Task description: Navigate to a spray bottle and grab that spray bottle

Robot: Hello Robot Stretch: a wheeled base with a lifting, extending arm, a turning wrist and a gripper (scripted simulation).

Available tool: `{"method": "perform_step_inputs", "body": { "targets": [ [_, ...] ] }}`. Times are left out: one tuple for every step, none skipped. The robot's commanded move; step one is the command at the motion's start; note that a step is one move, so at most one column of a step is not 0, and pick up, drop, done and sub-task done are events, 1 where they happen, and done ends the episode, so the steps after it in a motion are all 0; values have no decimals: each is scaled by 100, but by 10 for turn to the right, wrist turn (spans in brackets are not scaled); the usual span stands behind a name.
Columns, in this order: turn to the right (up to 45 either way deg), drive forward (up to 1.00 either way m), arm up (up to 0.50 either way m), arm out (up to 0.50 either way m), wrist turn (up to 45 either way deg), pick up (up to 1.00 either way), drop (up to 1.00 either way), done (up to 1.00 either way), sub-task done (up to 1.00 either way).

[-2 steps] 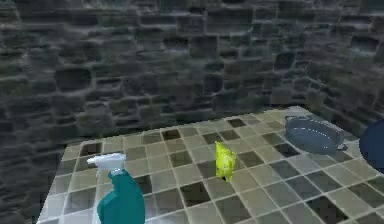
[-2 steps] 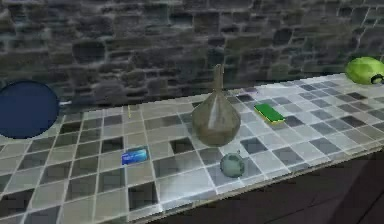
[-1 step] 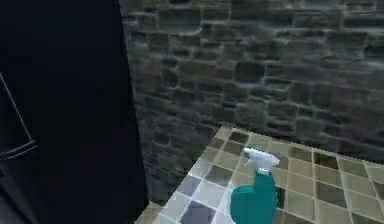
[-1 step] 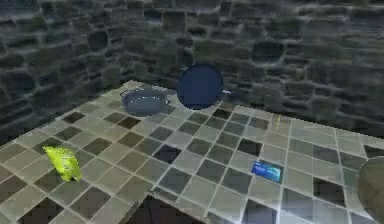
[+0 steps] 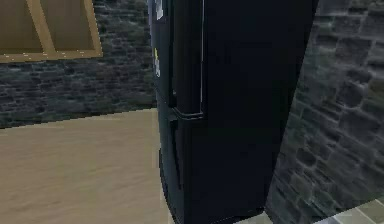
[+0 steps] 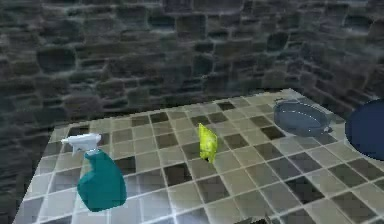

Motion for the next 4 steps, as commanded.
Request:
{"method": "perform_step_inputs", "body": {
  "targets": [
    [-180,0,0,0,0,0,0,0,0],
    [0,0,50,0,0,0,0,0,0],
    [0,0,38,0,0,0,0,0,0],
    [0,0,0,6,0,0,0,0,0]
  ]
}}
